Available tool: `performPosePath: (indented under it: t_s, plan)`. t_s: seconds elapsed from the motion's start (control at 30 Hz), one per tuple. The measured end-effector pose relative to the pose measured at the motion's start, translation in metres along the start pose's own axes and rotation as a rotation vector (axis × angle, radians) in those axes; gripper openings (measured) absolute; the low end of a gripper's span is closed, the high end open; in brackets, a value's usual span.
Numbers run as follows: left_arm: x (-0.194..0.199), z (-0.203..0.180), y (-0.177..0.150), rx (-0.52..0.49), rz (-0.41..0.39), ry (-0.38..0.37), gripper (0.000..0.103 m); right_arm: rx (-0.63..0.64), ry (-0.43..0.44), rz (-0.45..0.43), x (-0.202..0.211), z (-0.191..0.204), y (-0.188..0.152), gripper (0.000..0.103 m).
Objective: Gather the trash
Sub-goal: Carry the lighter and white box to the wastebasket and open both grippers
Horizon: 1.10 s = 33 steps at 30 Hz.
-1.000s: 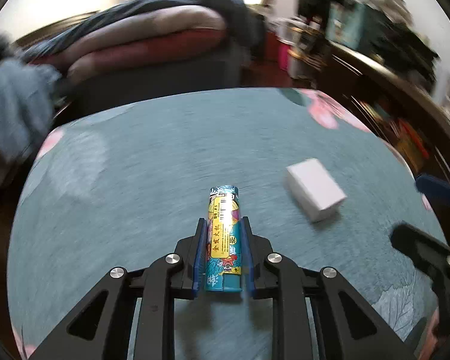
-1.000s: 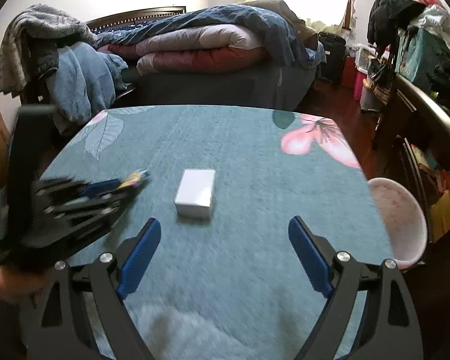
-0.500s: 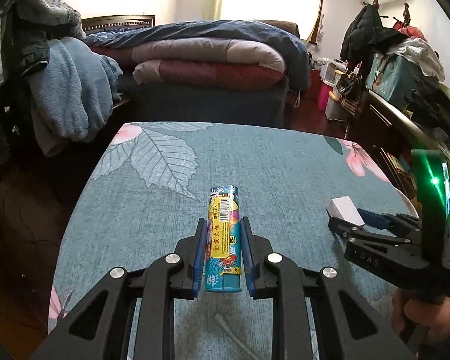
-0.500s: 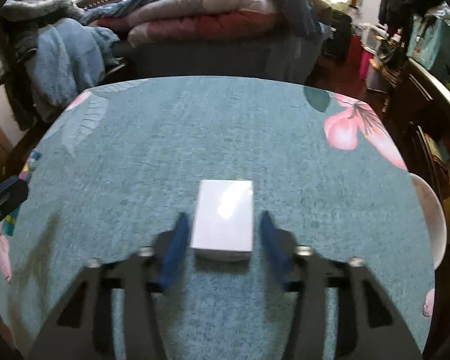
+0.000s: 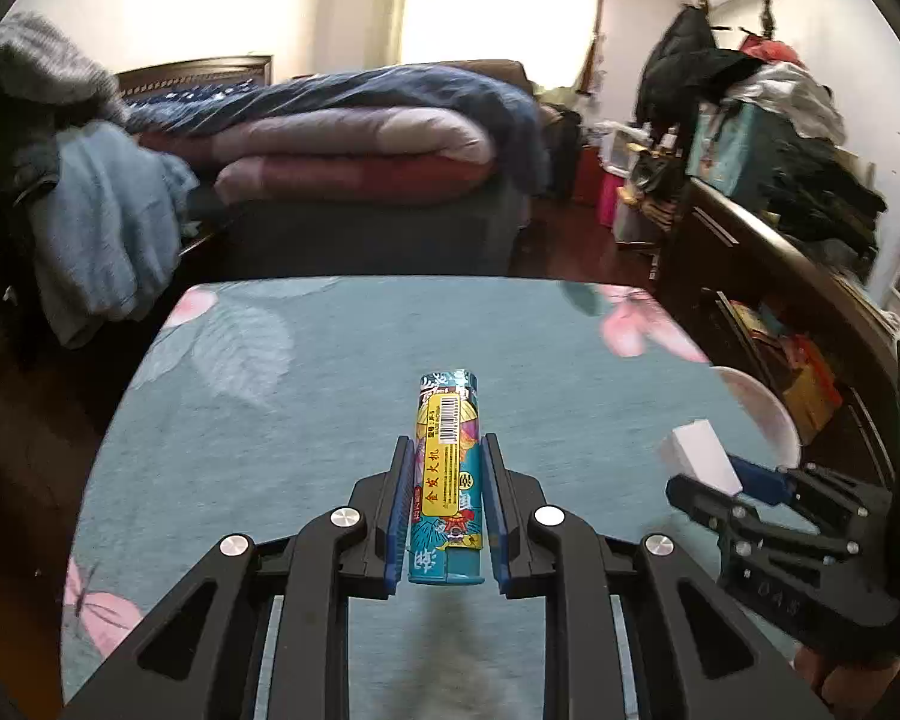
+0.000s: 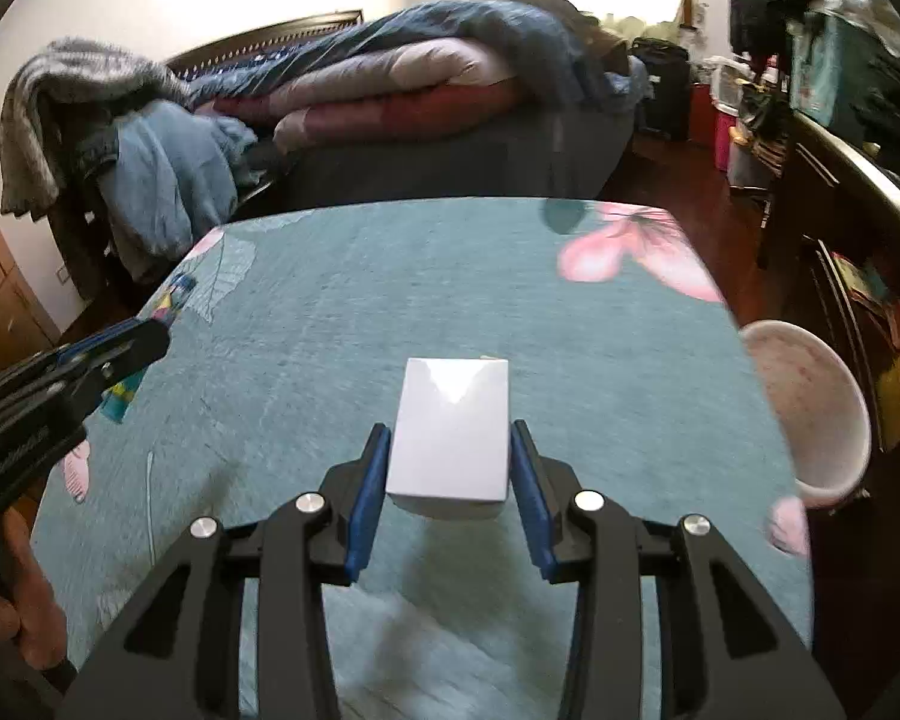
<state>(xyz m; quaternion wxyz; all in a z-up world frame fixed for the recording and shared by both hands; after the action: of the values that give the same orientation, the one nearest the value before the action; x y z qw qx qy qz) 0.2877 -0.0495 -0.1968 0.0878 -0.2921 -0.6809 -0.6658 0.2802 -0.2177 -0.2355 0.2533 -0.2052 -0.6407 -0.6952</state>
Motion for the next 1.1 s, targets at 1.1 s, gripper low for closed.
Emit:
performPosePath:
  t_s: [1.1]
  plan:
    - [-0.102,-0.304,0.035,-0.253,0.054,-0.371,0.022,-0.319,-0.308,-0.165,0.067,-0.278,-0.027,0.041]
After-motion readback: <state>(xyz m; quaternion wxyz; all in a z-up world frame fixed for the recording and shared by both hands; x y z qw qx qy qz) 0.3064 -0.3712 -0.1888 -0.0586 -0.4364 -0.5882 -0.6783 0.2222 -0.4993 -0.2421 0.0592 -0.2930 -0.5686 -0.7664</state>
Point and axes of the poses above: each gripper's, at about its wrist camera, not at the fingertips, and x roughly against the way its jaws point, z to its left, y to its top, the point moved 4 cm from there along -x, roughly the way its jaws point, and after that the axes turned 9 degrees about -z, right-handed, at the moved point
